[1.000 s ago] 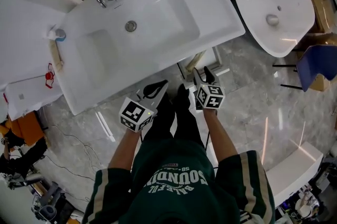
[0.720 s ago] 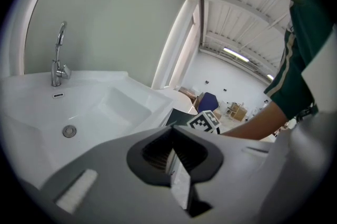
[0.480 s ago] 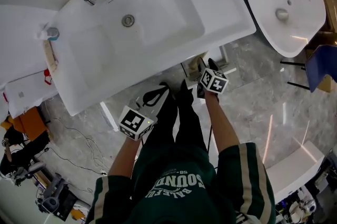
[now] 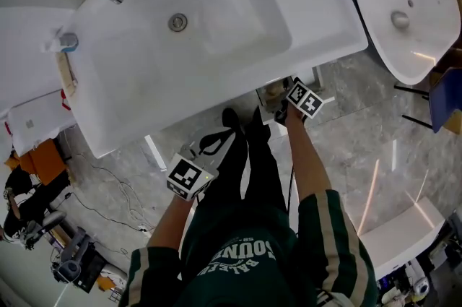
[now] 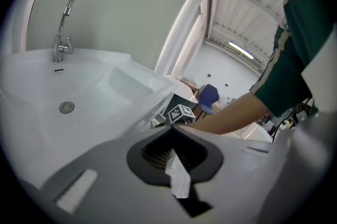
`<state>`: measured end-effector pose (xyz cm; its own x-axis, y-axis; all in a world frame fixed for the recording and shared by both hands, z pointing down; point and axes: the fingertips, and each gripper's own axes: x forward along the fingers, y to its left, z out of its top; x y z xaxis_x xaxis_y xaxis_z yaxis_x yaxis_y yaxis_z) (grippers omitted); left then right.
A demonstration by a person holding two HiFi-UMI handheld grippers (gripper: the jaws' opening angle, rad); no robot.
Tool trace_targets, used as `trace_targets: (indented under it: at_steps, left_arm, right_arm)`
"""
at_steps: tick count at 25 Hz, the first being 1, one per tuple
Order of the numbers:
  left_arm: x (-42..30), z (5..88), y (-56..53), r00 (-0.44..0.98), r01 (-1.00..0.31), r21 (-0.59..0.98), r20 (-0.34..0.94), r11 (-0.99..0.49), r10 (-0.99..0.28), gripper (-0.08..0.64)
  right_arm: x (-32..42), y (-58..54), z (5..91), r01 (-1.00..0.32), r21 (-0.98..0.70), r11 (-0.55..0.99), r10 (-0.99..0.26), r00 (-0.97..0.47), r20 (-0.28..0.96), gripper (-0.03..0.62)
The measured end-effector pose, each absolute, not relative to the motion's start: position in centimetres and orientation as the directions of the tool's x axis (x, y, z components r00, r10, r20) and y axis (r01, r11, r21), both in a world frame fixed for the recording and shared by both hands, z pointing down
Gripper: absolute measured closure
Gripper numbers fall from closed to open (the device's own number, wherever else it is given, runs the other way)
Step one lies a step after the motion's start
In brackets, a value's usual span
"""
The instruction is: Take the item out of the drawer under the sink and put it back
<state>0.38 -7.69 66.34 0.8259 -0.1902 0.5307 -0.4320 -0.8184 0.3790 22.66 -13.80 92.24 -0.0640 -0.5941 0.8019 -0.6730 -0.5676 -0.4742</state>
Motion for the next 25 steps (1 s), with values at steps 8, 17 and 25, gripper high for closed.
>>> trace_targets:
  at_steps: [8,17,25]
  left_arm:
    - [0.2,66.8,-8.6,0.818,-0.471,0.390,0.528,-0.791,-0.227,0.509]
    - [-0.9,68.0,-8.3,0.802,-0.504,0.405,0.548,-0.763,-0.239,0.509]
    - [-1.8,68.7,-8.2,0.793,-0.520,0.410,0.557,-0.749,-0.246,0.509]
  right_arm:
    - [24.0,-15.0,95.6,-0.623,-0.457,-0.636,-0.545,-0.057,0.837,0.399]
    - [24.1,-15.1,98.5,-0.535,-0.439,-0.721,-0.492,-0.050,0.869,0.399]
    - [24.2,-14.2,99.1,-0.539,-0.379,-0.753,-0.420,-0.049,0.906,0.469]
